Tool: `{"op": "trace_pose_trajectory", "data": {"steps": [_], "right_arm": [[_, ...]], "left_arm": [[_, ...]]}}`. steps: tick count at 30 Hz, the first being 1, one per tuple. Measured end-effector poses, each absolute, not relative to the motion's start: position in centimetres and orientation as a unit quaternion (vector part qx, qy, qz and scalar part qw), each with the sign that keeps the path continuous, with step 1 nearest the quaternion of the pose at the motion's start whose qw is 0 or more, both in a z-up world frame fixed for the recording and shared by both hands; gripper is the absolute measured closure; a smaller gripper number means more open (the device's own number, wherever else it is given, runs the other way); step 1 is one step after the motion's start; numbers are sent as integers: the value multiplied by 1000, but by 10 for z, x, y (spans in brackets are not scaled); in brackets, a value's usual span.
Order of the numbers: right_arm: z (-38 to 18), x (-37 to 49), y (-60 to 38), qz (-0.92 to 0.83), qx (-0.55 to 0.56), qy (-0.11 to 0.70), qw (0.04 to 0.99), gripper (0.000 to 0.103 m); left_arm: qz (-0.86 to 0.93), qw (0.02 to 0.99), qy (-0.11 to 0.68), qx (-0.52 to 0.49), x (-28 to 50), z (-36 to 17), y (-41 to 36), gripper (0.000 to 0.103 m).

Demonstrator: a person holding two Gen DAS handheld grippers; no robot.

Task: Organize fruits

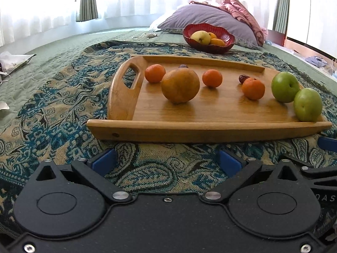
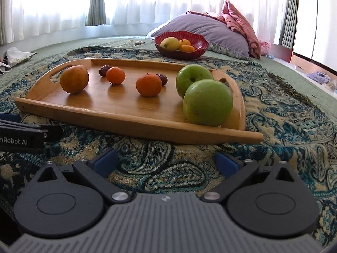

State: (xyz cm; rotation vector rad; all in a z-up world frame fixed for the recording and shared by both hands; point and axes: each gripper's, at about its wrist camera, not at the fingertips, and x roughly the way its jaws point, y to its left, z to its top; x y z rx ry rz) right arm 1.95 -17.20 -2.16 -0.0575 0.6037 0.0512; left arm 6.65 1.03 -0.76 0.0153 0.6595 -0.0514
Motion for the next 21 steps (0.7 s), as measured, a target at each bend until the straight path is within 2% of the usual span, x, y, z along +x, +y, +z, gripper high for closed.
{"op": "trace_pose_trajectory", "data": {"steps": [21], "right_arm": [[-24,22,-174,33,-26,302,952,0]], "left_arm": [[-26,944,330,4,70,-11,13,0]]}}
